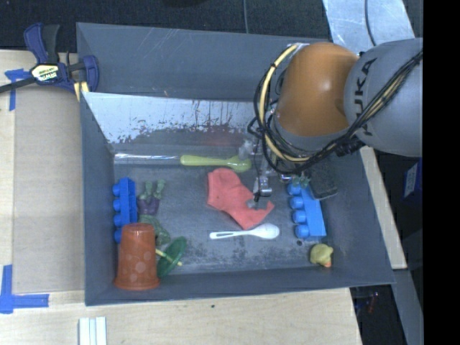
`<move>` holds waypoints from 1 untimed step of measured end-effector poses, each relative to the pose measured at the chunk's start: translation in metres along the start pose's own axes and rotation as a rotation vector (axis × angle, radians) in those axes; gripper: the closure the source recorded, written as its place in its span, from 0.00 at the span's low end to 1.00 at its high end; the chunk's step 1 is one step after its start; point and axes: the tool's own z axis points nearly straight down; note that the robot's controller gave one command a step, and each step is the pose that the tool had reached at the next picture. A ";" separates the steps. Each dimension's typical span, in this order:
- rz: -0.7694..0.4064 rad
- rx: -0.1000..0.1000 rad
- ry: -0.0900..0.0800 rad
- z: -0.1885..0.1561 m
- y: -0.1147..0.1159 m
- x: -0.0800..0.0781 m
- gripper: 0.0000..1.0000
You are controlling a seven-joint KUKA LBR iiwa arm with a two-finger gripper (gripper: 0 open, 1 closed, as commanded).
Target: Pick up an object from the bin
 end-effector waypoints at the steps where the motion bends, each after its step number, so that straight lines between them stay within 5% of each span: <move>1: 0.000 0.000 -0.008 -0.005 0.000 -0.002 0.00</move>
Offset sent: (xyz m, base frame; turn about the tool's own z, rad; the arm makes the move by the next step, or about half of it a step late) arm -0.0258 -0.0077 -0.0854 0.5393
